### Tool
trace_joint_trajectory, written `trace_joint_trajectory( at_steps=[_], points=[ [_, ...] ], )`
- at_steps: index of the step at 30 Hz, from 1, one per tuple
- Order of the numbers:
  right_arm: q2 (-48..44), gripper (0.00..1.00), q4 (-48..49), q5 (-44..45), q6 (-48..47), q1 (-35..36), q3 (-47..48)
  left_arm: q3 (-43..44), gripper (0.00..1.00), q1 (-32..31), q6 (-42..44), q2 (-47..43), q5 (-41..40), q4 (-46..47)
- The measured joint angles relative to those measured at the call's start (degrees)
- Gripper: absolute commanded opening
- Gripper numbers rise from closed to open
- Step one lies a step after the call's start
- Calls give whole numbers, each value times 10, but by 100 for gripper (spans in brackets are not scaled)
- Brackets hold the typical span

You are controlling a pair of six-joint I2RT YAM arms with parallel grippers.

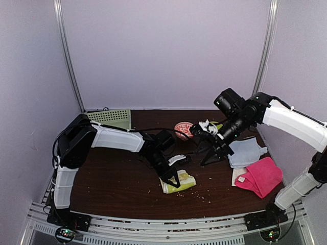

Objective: Roll the towels
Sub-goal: Roll the towel at the center of the board.

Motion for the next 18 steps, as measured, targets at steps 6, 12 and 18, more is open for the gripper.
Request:
trace_joint_trajectory(
  at_steps=[6,12,18],
  points=[
    [-12,51,121,128,29,112,-158,5,6,14,-9,14,37,-5],
    [45,59,278,272,67,162,-257,17,7,17,-8,22,47,-17],
    [66,59,374,327,74,165,-265,18,7,17,-8,23,47,-19]
  ],
)
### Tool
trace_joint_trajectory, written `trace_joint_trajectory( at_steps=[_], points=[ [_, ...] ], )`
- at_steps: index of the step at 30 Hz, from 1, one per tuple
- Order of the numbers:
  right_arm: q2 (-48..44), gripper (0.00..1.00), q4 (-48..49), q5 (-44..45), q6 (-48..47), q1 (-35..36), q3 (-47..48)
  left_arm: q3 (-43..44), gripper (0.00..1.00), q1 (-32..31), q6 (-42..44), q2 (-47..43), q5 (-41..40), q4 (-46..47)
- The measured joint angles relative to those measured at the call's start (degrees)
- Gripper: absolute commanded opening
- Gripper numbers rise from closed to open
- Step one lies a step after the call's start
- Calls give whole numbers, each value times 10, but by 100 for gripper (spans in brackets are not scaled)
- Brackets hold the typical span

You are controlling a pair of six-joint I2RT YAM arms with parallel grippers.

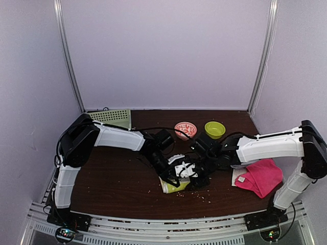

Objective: Roll the towels
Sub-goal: Roll the towel at the center of the board.

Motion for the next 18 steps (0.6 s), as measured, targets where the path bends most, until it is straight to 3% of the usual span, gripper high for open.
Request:
trace_joint_trajectory(
  at_steps=[6,11,15,18],
  points=[
    [46,54,35,23,-3,3,0,0,7,1,2,0,2,-1],
    [71,32,39,30,-10,3,0,0,5,1,6,0,2,-2],
    [78,21,34,32,-23,3,8,-7,23,3,8,-7,-8,3],
    [94,17,25,26,-31,3,27,-43,39,2,8,-44,-62,23]
  ],
)
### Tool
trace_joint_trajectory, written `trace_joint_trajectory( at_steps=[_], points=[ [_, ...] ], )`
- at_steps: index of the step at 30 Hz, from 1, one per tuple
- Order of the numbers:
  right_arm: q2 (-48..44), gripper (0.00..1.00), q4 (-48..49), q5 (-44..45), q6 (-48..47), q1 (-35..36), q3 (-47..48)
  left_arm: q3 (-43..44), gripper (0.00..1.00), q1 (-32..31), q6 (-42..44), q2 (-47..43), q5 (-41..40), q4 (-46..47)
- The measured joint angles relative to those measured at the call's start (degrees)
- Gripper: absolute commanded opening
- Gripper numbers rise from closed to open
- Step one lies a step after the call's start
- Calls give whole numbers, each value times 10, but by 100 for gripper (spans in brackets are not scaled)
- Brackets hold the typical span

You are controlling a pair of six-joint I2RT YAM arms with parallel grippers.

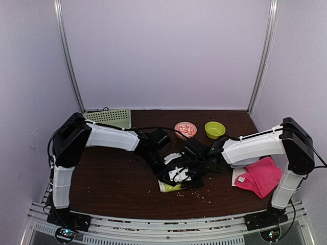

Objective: Roll the towels
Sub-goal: Roll the towel at the center of the board.

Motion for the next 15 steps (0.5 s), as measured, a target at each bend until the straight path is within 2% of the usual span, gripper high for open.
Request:
trace_joint_trajectory(
  at_steps=[5,9,15],
  points=[
    [52,16,-56,-53,6,-10,74,-97,49,4,-13,-131,-152,18],
    [109,14,-137,-107,30,-34,154,-165,51,12,-46,-249,-253,43],
    [200,14,-250,-207,67,-72,270,-264,51,-5,-81,-400,-354,102]
  ],
)
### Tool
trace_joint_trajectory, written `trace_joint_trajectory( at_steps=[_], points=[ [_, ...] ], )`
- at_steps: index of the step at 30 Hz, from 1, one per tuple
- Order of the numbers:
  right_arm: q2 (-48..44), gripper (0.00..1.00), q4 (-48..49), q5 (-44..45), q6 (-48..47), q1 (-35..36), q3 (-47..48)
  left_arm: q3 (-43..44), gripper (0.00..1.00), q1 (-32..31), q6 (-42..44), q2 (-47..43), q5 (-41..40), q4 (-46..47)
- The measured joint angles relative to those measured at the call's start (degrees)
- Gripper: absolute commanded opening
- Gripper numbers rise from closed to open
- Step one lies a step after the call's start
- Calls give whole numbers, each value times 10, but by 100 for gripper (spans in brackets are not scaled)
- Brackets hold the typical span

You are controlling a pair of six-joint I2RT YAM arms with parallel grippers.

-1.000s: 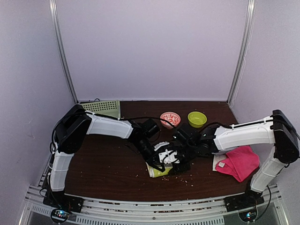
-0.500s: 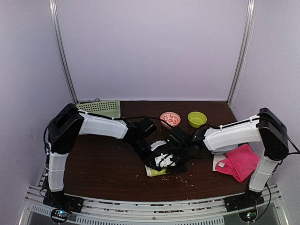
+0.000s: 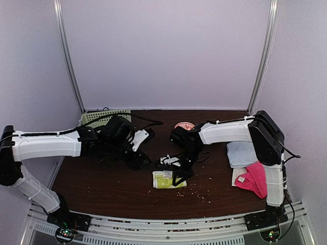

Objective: Roll the towels
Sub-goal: Roll the towel at the center of the board.

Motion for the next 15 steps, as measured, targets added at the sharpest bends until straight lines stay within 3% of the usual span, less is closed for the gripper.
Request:
trace_joint_trajectory(
  at_steps=[4,7,11,15],
  points=[
    [48,14,-65,-40,20,-17,61,-41,52,-51,21,-71,-32,39],
    [75,14,-100,-70,32,-29,92,-39,54,-109,60,-67,-58,60],
    [94,14,-120,-99,40,-40,108,17,55,-172,110,34,-99,45],
    [101,14,-127,-112,43,-43,112,64,56,-190,158,150,-148,27]
  ],
)
